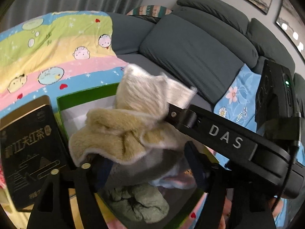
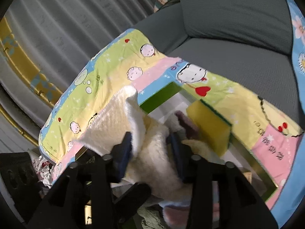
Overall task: Organize soft objects
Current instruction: 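Move the right gripper back to the red-and-white patterned sock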
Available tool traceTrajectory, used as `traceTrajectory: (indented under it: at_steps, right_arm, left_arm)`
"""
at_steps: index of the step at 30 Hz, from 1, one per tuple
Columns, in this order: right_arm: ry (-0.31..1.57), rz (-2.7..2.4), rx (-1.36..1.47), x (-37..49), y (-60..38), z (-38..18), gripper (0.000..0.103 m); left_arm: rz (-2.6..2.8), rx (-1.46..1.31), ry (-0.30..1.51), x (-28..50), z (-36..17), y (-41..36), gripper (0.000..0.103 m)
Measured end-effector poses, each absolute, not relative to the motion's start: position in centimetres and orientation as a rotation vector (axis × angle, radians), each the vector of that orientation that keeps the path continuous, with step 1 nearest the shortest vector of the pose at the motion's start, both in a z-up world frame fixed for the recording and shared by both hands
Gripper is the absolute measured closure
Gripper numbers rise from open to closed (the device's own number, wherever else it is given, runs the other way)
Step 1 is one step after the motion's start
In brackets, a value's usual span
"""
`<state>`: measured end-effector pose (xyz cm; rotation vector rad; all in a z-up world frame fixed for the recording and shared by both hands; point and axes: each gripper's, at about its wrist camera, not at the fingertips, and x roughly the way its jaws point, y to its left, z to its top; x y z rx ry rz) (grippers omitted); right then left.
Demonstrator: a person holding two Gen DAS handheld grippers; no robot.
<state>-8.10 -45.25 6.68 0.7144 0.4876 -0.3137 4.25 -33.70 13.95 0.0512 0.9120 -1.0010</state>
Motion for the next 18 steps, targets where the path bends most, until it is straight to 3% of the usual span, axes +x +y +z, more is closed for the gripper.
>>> traceTrajectory:
  at_steps: [5,18]
  right_arm:
    - [0.448,-0.323,0.708,-10.2,-45.0,7.8,0.029]
    - [0.385,-0.383,0.656,-16.5,-41.8,9.9,0.018]
  left_arm:
    - [-1.006,0.082,0.884,2.7,15.1,-32.8,0.02]
    - [-0.94,0.02,0.863,-0.6,18.0,-24.7,0.019]
